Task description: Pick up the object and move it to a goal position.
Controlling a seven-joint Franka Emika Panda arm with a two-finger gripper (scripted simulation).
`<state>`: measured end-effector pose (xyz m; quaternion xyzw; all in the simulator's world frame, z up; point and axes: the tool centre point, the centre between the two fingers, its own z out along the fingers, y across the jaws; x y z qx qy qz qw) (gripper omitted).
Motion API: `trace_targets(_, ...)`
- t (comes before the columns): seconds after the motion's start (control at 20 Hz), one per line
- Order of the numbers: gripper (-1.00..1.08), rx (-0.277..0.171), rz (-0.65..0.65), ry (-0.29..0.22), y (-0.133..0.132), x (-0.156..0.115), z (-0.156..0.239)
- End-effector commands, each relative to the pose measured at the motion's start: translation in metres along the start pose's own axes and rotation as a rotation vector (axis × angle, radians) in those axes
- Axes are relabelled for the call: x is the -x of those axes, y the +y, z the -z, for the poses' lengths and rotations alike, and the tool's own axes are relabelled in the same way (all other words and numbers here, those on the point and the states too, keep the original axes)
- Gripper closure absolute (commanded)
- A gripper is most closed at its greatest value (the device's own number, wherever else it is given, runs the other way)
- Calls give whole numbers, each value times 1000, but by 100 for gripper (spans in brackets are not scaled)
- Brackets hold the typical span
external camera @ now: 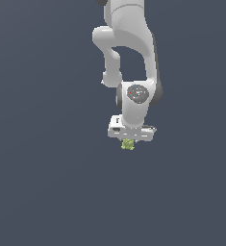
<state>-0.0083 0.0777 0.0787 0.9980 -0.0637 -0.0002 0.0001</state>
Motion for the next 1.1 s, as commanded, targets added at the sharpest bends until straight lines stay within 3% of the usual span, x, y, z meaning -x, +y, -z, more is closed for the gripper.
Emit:
trace_targets(0.0, 108, 0, 0, 1, 1, 12, 13)
trace_targets(0.55, 108, 0, 0, 1, 7, 62, 64)
trace_targets(1.05, 108, 0, 0, 1, 9, 76, 81)
